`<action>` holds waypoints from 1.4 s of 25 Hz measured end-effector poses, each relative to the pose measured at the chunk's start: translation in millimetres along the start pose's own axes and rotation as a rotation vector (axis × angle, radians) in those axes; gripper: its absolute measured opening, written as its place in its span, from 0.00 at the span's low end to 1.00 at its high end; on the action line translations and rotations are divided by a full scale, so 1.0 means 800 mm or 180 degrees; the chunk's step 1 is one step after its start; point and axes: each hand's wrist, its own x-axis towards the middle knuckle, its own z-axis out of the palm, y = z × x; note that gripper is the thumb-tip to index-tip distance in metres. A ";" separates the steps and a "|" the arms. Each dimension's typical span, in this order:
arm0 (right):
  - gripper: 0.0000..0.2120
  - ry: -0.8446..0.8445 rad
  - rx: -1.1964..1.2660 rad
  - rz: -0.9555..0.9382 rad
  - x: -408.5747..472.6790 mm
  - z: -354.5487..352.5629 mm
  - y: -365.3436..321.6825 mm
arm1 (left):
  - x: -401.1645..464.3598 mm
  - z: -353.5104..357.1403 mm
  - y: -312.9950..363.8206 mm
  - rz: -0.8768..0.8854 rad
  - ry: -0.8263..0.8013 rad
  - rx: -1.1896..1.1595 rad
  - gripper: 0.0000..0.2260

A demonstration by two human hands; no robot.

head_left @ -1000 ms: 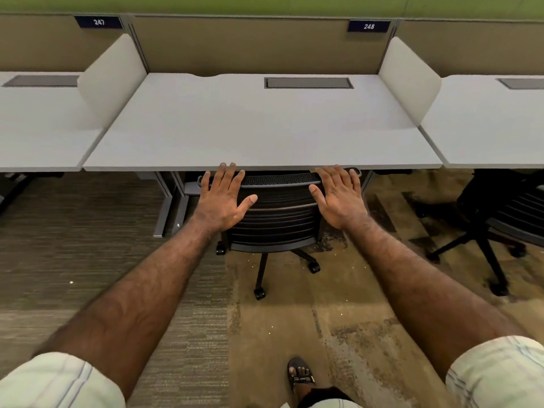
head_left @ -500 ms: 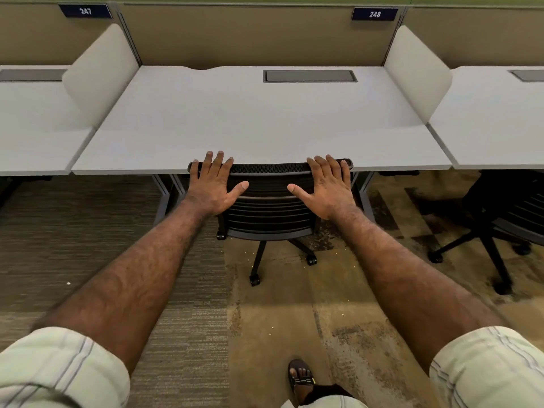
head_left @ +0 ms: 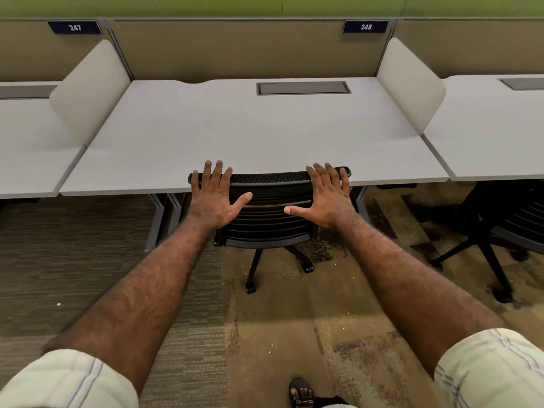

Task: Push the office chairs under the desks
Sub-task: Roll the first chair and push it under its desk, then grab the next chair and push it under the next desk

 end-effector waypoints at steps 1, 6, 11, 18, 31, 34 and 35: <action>0.63 0.0040 -0.0006 -0.0015 0.002 0.002 0.000 | 0.004 0.002 -0.001 -0.0013 0.0033 -0.0008 0.48; 0.65 0.0122 -0.0039 -0.0059 0.006 0.010 -0.003 | 0.008 0.013 -0.006 0.0015 0.0254 0.0048 0.48; 0.66 -0.0002 -0.0037 -0.0073 0.004 0.005 -0.004 | 0.006 0.005 -0.002 -0.0059 0.0059 0.0242 0.51; 0.66 -0.0419 -0.0070 -0.0084 -0.011 -0.027 -0.008 | -0.026 -0.014 0.037 -0.0352 -0.0170 0.0258 0.48; 0.49 -0.0183 0.0342 0.0576 -0.216 0.036 -0.010 | -0.205 0.058 0.103 0.0040 0.0038 0.0085 0.44; 0.48 -0.0359 0.0278 0.0883 -0.296 0.059 0.004 | -0.248 0.070 0.119 0.0168 -0.0197 0.0079 0.45; 0.48 -0.0366 0.0231 0.0992 -0.325 0.066 0.011 | -0.264 0.074 0.127 0.0251 -0.0267 0.0111 0.46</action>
